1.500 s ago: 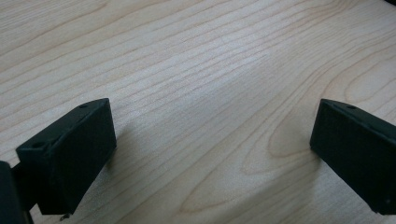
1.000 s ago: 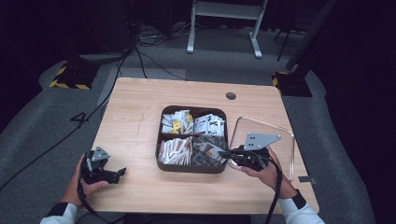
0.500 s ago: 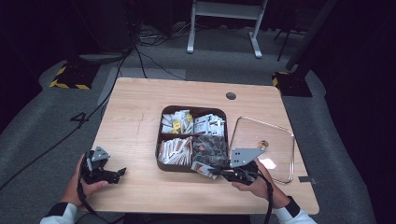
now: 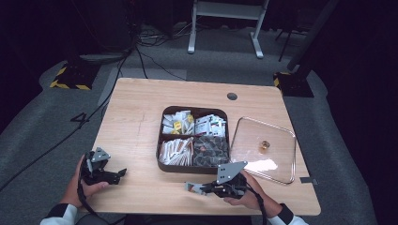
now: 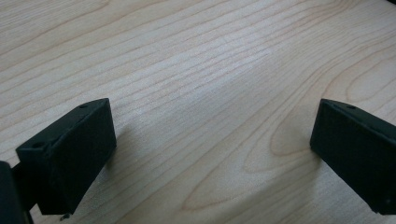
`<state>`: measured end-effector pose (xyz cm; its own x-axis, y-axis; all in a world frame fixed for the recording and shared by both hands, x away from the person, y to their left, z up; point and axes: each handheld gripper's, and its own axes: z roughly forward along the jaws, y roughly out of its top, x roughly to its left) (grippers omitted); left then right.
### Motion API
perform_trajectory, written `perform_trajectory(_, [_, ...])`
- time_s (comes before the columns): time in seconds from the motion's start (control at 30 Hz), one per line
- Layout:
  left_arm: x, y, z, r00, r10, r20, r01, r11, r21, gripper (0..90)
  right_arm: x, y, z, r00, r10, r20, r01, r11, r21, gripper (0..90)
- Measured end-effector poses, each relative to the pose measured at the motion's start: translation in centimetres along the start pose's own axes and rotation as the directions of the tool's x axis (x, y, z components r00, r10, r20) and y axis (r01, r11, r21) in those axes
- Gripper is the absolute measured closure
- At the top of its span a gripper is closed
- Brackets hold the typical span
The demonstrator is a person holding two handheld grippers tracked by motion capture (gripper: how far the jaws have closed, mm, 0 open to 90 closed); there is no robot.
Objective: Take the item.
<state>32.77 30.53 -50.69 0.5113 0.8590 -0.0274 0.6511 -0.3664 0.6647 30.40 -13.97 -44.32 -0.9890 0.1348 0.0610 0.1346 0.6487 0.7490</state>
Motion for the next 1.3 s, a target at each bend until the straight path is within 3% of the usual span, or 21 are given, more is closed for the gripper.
perform_trajectory(0.5, [0.0, 0.0, 0.0, 1.0, 0.001, -0.004, -0.001, 1.0, -0.003, 0.5, 0.1, -0.6, 1.5, 0.9994, 0.021, -0.026, -0.02, 0.999, 0.046, 89.1])
perform_trajectory(0.77, [0.0, 0.0, 0.0, 1.0, 0.006, -0.002, -0.006, 1.0, 0.0, 0.5, -0.6, -0.9, 1.4, 0.9986, 0.043, 0.032, -0.045, 0.997, 0.063, 78.2])
perform_trajectory(0.9, [0.0, 0.0, 0.0, 1.0, 0.006, -0.001, -0.006, 1.0, 0.0, 0.5, -1.1, -1.0, 1.0, 0.9951, 0.049, 0.085, -0.055, 0.996, 0.07, 69.8])
perform_trajectory(1.07, [0.0, 0.0, 0.0, 1.0, 0.006, -0.001, -0.006, 1.0, 0.0, 0.5, -1.5, -1.0, 0.1, 0.9854, 0.047, 0.163, -0.055, 0.997, 0.044, 62.5])
perform_trajectory(1.3, [0.0, 0.0, 0.0, 1.0, 0.005, -0.002, -0.005, 1.0, -0.001, 0.5, -2.3, -0.8, -1.7, 0.9716, 0.058, 0.23, -0.059, 0.998, 0.0, 56.1])
